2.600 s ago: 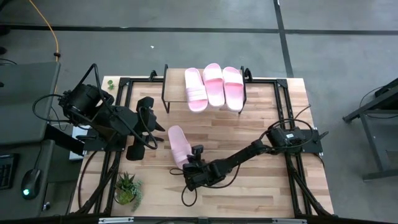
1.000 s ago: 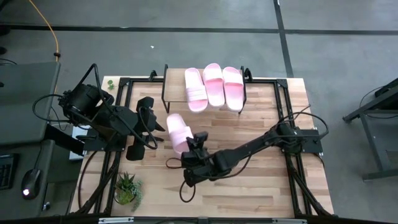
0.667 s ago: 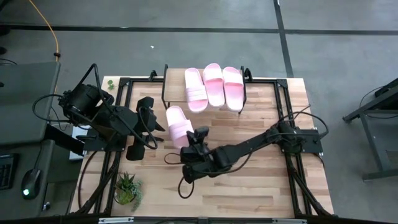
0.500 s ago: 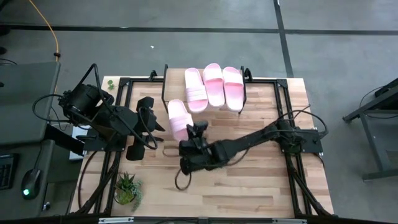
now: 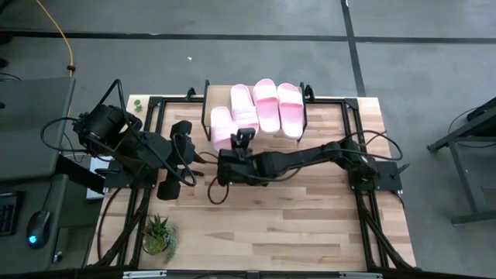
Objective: Pick and place slides into the shelf
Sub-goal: Put the white slide on the shelf
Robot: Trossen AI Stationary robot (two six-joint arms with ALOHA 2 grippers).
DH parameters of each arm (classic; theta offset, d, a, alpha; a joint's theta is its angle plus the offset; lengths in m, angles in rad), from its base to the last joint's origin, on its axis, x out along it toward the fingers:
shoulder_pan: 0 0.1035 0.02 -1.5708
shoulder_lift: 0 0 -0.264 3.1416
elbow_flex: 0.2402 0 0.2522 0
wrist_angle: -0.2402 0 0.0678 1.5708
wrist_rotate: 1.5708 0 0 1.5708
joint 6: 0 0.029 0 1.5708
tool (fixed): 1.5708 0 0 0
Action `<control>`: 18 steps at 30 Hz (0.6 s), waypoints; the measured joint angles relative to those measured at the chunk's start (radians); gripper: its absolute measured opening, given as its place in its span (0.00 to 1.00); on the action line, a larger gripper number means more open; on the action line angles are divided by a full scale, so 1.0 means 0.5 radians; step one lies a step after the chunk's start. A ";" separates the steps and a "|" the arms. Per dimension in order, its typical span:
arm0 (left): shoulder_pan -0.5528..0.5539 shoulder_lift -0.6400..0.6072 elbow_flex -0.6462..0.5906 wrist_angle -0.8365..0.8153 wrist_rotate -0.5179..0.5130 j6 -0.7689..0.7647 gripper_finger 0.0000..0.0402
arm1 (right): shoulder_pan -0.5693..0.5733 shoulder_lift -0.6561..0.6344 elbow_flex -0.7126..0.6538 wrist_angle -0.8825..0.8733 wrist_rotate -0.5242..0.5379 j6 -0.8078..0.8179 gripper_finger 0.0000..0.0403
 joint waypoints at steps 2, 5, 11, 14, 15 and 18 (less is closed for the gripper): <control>0.000 0.000 0.000 0.000 0.000 0.000 0.32 | -0.025 0.000 0.000 0.053 -0.004 -0.059 0.00; -0.001 0.000 -0.001 0.000 0.000 0.000 0.32 | -0.065 0.000 0.000 0.127 -0.027 -0.129 0.00; 0.000 0.000 -0.001 0.000 0.000 0.000 0.32 | -0.152 0.000 0.000 0.212 -0.064 -0.222 0.00; 0.000 0.000 -0.001 0.000 0.000 0.000 0.32 | -0.203 0.000 0.000 0.228 -0.105 -0.242 0.00; 0.000 0.000 0.000 0.000 0.000 0.000 0.32 | -0.221 0.000 0.000 0.237 -0.126 -0.248 0.00; 0.000 0.000 0.000 0.000 0.000 0.000 0.31 | -0.274 0.000 0.000 0.277 -0.195 -0.274 0.00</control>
